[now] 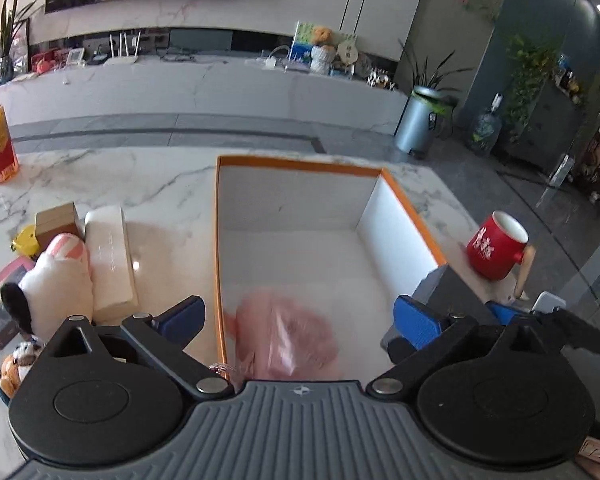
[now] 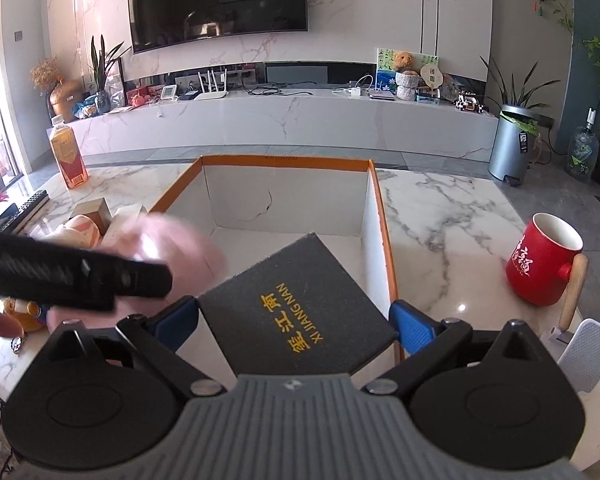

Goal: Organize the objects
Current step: 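Lower the pink pouch into the orange box and open the left tool, then lower the black book into the box beside the pouch and open the right tool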

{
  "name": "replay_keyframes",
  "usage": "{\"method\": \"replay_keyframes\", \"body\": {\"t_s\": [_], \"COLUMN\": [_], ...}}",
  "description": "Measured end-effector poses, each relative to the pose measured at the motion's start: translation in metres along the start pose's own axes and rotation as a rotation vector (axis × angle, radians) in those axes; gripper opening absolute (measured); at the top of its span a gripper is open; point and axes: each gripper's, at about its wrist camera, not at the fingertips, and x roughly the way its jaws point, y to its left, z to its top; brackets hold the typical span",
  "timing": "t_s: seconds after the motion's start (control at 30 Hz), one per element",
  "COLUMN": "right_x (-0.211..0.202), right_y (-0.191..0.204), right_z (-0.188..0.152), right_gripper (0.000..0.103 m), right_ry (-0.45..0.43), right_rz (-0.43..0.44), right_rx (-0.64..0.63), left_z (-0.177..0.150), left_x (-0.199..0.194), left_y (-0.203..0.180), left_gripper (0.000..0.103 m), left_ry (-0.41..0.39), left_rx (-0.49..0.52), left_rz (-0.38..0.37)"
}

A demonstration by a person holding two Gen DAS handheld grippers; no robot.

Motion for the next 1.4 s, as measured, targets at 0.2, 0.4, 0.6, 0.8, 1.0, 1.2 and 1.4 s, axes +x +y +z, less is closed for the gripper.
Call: {"method": "replay_keyframes", "body": {"t_s": [0.2,0.4,0.6,0.8,1.0,1.2,1.4], "right_x": [0.001,0.023,0.066,0.094,0.094,0.093,0.096], "right_y": [-0.001,0.023,0.022,0.012,0.013,0.017,0.024], "right_z": [0.004,0.011,0.019,0.022,0.026,0.032,0.034], "right_gripper": [0.101,0.101,0.101,0.102,0.102,0.102,0.102], "right_ry": [0.003,0.091,0.296,0.427,0.452,0.439,0.443], "right_rz": [0.023,0.015,0.099,0.271,0.285,0.371,0.36], "right_rx": [-0.006,-0.223,-0.383,-0.384,-0.463,-0.568,-0.575], "left_z": [0.009,-0.016,-0.044,-0.052,-0.052,-0.052,-0.053], "left_x": [-0.013,-0.035,-0.045,-0.038,-0.04,-0.035,-0.024], "left_y": [0.021,0.052,0.069,0.079,0.091,0.093,0.093], "left_gripper": [0.103,0.103,0.103,0.103,0.103,0.103,0.103], "left_ry": [0.006,-0.005,-0.016,0.006,0.006,0.05,0.109], "left_rx": [-0.051,-0.009,0.046,0.048,0.01,-0.005,-0.007], "left_rz": [-0.021,0.139,0.038,0.015,-0.001,-0.031,0.089]}}
